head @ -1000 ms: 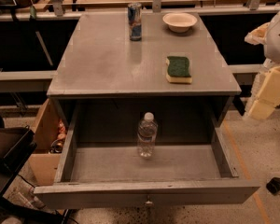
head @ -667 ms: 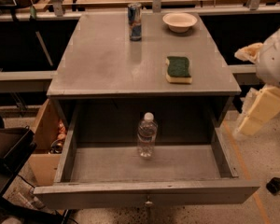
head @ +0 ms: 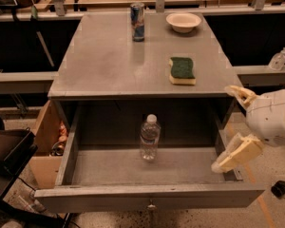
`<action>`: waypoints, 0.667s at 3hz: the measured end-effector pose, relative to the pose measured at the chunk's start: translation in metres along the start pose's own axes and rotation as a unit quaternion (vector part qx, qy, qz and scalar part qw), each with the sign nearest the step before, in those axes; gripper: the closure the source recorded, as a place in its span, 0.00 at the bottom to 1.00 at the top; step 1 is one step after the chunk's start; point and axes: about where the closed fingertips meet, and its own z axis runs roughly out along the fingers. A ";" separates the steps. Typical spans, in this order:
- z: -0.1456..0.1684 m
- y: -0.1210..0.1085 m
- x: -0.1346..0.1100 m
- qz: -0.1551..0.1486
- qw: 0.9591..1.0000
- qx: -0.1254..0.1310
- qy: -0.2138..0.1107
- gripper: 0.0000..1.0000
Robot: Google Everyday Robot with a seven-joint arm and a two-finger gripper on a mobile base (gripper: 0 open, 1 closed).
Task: Pick water bottle from top drawer and place on counter
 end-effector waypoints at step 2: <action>0.039 0.011 -0.043 -0.009 0.983 0.023 -0.180 0.00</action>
Offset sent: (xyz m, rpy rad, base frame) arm 0.0086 0.0227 -0.0212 0.2062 -0.0908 0.0074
